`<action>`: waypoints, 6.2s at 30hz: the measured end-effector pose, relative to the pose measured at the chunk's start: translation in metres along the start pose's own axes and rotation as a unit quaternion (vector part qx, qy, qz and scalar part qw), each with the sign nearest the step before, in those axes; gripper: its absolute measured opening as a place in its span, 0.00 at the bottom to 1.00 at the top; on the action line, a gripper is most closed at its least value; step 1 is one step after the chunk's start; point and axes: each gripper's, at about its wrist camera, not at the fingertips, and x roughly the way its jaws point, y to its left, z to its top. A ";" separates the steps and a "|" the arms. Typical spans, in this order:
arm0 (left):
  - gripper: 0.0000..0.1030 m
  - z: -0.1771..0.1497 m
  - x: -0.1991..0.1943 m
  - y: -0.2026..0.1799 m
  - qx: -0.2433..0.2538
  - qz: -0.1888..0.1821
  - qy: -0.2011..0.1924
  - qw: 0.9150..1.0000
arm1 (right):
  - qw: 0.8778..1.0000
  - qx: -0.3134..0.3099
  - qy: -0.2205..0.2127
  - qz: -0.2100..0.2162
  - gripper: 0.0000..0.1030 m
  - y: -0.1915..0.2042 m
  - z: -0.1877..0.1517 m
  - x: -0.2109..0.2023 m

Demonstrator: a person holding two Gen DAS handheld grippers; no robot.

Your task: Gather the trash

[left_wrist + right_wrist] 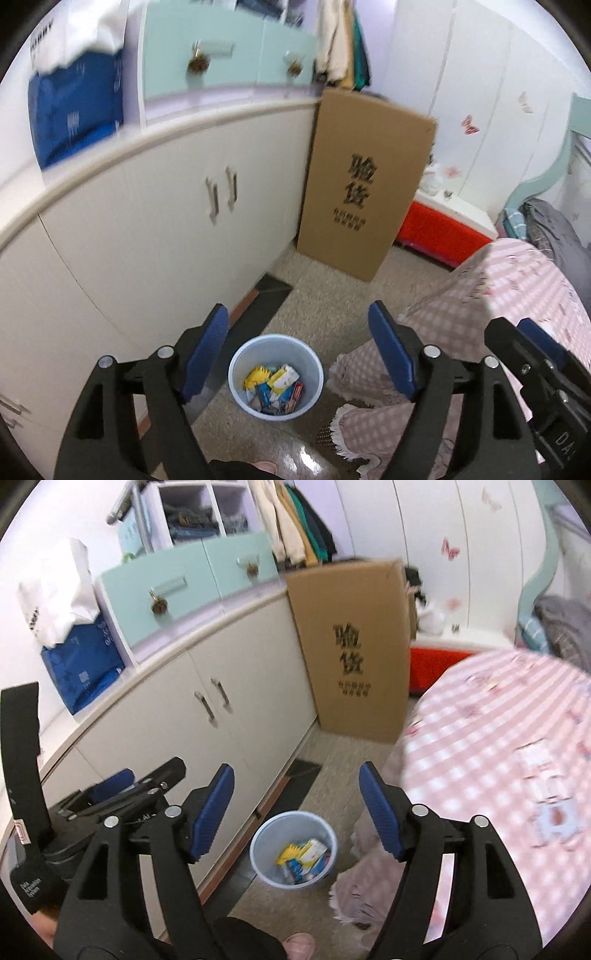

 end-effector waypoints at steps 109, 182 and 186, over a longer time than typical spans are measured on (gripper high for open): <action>0.92 -0.124 -0.246 -0.106 0.147 -0.097 -0.206 0.962 | 0.972 -0.003 -0.196 -0.130 0.93 -0.046 -0.117 -0.261; 0.92 -0.130 -0.232 -0.120 0.154 -0.087 -0.187 0.966 | 0.977 0.028 -0.173 -0.123 0.93 -0.049 -0.123 -0.243; 0.92 -0.129 -0.228 -0.124 0.153 -0.082 -0.183 0.968 | 0.978 0.036 -0.167 -0.123 0.93 -0.057 -0.124 -0.237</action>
